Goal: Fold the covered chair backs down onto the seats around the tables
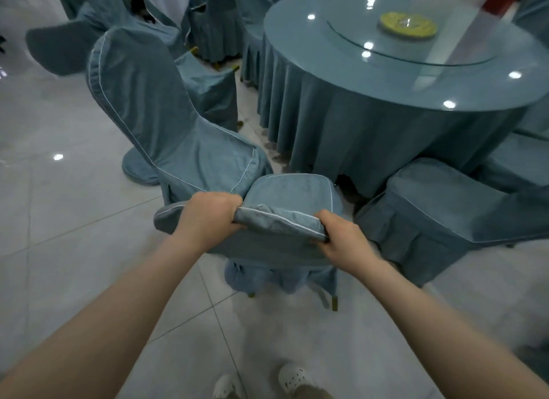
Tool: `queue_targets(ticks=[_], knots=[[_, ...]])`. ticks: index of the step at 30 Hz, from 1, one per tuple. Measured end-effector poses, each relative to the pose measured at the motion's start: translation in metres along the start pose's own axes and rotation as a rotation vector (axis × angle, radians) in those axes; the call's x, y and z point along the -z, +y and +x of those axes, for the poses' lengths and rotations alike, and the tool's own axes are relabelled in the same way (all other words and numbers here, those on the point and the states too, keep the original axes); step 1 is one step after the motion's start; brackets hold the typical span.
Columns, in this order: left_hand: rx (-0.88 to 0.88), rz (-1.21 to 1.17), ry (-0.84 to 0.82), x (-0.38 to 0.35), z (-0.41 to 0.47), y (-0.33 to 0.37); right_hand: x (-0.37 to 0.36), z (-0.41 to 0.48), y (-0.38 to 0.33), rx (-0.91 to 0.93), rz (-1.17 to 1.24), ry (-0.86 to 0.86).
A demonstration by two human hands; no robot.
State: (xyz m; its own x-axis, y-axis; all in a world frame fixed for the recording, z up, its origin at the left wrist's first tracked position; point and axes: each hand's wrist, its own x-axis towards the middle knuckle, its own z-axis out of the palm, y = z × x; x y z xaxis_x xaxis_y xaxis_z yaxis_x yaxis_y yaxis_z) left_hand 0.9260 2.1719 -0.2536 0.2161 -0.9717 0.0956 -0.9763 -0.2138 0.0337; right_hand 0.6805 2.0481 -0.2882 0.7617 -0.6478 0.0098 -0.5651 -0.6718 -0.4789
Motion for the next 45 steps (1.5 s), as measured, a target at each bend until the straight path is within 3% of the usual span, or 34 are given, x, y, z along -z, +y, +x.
queue_targets(ticks=[10,13,16,21,27,45], knots=[[-0.31,0.076,-0.045,-0.029,0.016,0.055,-0.043,-0.067,0.015,-0.425,0.088,0.064],[-0.346,0.03,-0.009,-0.03,0.017,0.054,-0.038,-0.066,0.015,-0.457,0.098,0.07],[-0.369,-0.073,0.033,-0.03,0.016,0.049,-0.025,-0.056,0.008,-0.452,0.001,-0.04],[-0.471,-0.285,0.169,-0.036,0.009,0.035,-0.019,-0.026,-0.037,-0.245,0.049,-0.008],[-0.012,-0.245,-0.175,-0.045,0.016,-0.025,-0.036,-0.01,-0.052,-0.251,-0.22,0.009],[-0.073,-0.29,-0.172,-0.061,0.135,0.009,0.003,0.053,0.032,-0.245,-0.276,0.054]])
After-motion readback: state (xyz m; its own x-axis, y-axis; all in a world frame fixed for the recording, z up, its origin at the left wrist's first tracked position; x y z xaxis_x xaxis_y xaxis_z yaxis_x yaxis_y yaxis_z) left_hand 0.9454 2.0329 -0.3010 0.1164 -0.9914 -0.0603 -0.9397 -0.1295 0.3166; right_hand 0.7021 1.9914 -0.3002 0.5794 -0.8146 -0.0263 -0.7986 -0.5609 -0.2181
